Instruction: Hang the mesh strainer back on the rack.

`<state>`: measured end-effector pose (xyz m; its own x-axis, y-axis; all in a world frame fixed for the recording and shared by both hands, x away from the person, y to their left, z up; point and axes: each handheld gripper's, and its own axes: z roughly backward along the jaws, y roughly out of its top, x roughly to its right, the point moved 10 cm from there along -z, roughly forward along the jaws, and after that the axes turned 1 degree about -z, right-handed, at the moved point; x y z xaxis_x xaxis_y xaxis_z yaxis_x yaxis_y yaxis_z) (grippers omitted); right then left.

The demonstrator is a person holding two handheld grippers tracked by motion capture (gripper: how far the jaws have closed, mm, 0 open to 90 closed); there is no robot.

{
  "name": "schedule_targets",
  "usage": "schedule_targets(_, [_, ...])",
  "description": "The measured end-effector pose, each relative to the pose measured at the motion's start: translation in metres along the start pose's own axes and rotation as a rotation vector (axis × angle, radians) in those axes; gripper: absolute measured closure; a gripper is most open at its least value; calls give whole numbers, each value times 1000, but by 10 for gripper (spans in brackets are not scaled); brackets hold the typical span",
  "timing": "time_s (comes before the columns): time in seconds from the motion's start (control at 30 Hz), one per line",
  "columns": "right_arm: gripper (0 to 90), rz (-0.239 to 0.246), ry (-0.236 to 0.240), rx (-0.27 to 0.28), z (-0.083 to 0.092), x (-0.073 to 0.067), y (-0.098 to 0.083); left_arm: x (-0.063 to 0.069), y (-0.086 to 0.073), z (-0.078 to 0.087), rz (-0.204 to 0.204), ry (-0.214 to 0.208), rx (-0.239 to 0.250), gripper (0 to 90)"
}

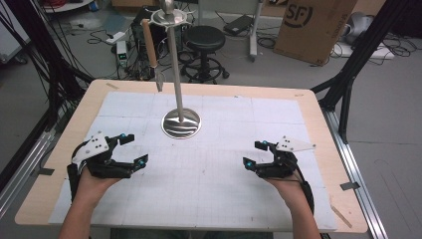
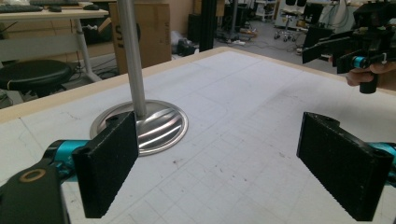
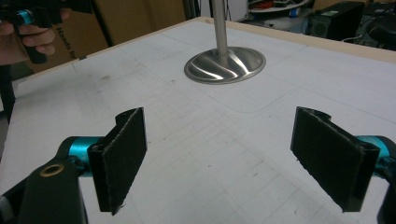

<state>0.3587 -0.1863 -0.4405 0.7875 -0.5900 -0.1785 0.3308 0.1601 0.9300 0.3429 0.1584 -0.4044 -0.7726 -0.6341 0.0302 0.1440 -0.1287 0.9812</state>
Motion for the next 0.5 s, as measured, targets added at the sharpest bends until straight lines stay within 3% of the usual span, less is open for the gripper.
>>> schedule_targets(0.5, [176, -2, 8, -8, -1, -1, -1, -1, 0, -1, 1, 4, 3, 135])
